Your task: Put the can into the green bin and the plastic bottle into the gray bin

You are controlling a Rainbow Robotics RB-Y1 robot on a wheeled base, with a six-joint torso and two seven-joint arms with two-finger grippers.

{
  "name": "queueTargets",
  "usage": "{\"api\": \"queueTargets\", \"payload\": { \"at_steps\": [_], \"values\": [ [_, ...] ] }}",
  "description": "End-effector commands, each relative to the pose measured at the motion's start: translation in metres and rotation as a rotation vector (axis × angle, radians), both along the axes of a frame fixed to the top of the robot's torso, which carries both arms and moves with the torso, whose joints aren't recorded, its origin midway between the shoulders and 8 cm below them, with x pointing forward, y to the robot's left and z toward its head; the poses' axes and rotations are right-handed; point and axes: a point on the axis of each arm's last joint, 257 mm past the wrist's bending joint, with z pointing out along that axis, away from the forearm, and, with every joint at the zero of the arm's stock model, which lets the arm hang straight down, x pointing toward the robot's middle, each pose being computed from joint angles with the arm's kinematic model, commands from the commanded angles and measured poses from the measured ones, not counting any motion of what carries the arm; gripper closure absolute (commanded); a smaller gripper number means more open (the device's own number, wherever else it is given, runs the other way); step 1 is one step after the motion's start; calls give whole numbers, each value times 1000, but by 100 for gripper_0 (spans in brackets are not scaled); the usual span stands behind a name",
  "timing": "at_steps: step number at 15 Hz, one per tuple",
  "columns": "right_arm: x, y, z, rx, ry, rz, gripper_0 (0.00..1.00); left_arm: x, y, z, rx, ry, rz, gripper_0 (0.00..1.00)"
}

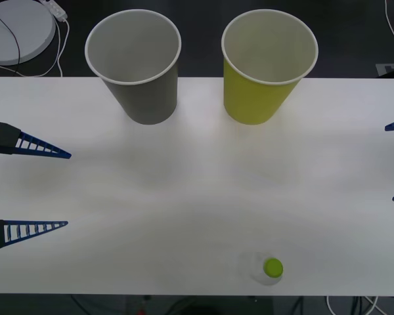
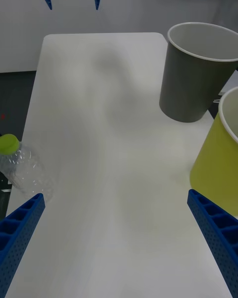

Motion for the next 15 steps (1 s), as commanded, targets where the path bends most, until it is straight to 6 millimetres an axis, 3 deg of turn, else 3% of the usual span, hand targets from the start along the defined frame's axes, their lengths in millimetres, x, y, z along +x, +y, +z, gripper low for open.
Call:
{"api": "queueTargets", "payload": {
  "at_steps": [1,9,15],
  "values": [
    [0,0,0,0,0,0,0,0,0,0,0,0,0,0],
    [-4,0,-3,90,22,-34,0,0,0,0,0,0,0,0],
    [-8,-19,-28,81,-44,-25,0,0,0,0,0,0,0,0]
  ]
}}
